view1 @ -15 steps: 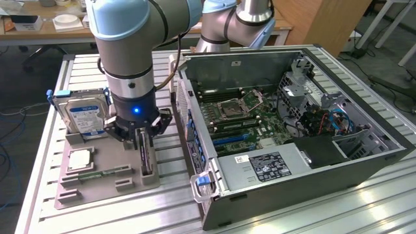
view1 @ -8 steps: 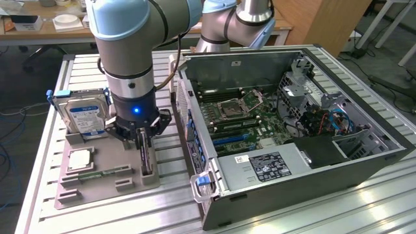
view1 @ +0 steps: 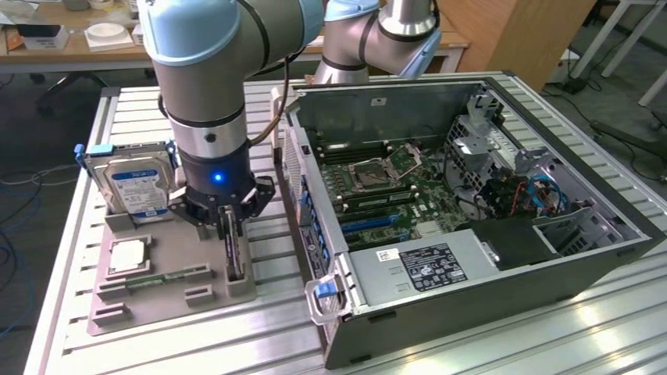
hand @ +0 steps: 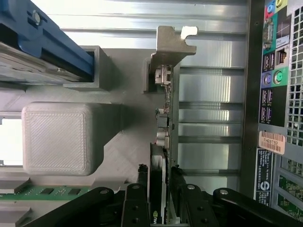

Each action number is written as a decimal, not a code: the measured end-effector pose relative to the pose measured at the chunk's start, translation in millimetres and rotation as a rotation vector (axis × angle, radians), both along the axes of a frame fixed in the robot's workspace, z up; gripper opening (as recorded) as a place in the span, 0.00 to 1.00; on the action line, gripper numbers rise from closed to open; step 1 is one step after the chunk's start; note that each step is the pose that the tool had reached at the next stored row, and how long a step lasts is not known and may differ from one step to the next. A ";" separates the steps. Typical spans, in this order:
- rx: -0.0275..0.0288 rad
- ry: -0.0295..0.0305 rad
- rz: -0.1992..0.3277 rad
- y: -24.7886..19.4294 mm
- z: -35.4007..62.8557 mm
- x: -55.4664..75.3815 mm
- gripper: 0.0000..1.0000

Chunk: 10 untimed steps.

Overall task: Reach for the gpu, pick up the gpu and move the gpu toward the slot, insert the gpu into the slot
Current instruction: 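Pick up the gpu and move the gpu toward the slot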

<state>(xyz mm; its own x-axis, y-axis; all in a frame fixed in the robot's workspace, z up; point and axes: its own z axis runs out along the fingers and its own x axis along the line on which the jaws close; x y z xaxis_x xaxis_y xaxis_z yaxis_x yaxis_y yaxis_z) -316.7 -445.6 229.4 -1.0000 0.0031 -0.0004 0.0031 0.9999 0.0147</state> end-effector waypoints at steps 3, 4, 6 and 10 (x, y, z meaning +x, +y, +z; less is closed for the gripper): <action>0.0000 -0.0001 -0.012 0.1 -0.5 0.0 0.33; 0.0000 -0.0001 -0.016 0.1 -0.6 0.0 0.33; 0.0000 -0.0001 -0.024 0.3 -0.8 0.0 0.33; 0.0000 0.0000 -0.025 0.3 -0.8 0.0 0.33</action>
